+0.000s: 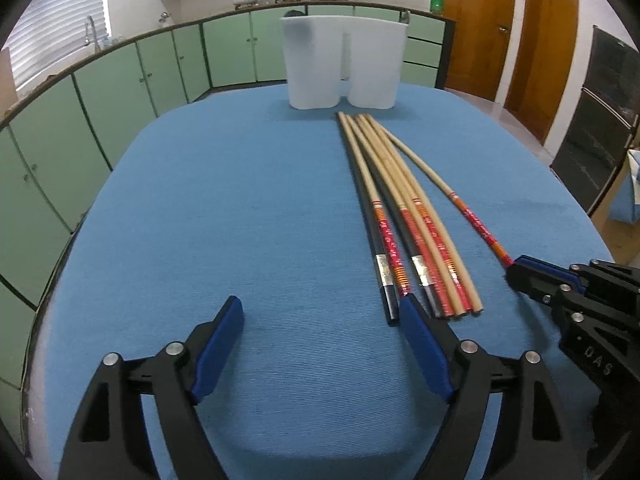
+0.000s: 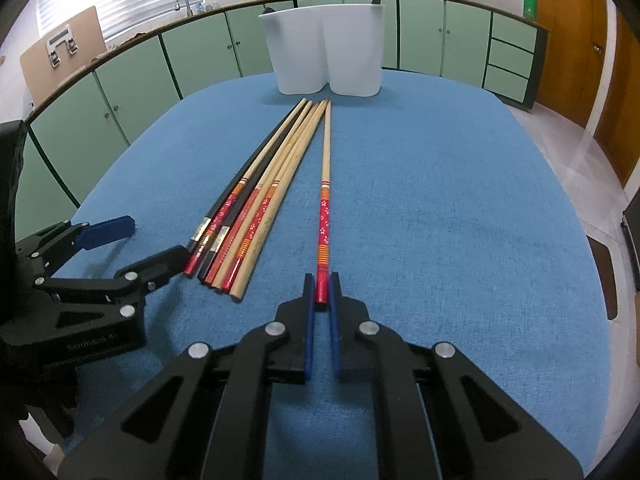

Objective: Organize utensils
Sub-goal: 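Grasp one chopstick with the right tool while the left tool grasps another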

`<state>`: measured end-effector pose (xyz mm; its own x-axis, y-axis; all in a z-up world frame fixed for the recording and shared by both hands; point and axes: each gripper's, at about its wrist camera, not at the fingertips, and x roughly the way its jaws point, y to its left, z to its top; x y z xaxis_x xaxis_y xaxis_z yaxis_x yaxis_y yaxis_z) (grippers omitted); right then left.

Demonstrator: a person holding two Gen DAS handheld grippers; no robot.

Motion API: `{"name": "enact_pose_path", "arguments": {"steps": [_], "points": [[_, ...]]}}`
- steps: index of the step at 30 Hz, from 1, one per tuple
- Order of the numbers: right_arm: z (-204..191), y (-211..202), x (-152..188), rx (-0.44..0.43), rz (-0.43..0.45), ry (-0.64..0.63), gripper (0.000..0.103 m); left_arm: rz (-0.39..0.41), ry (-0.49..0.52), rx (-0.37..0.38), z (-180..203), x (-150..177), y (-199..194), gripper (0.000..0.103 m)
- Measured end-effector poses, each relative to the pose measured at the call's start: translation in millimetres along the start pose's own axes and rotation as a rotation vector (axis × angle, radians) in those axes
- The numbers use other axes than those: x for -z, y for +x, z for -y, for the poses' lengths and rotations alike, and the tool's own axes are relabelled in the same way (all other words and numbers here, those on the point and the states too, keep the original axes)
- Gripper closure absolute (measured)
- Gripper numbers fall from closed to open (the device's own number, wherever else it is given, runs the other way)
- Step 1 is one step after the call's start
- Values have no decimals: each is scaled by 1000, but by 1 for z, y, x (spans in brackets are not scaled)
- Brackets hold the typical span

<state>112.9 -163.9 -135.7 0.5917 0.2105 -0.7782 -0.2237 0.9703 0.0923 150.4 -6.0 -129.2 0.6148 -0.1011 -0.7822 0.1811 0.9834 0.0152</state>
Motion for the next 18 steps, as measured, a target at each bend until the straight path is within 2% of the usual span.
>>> {"name": "enact_pose_path", "arguments": {"steps": [15, 17, 18], "points": [[1, 1, 1, -2, -2, -3, 96, -17, 3, -7, 4, 1, 3, 26], [1, 1, 1, -6, -1, 0, 96, -11, 3, 3, 5, 2, 2, 36], [1, 1, 1, -7, -1, 1, 96, -5, 3, 7, 6, 2, 1, 47]]}}
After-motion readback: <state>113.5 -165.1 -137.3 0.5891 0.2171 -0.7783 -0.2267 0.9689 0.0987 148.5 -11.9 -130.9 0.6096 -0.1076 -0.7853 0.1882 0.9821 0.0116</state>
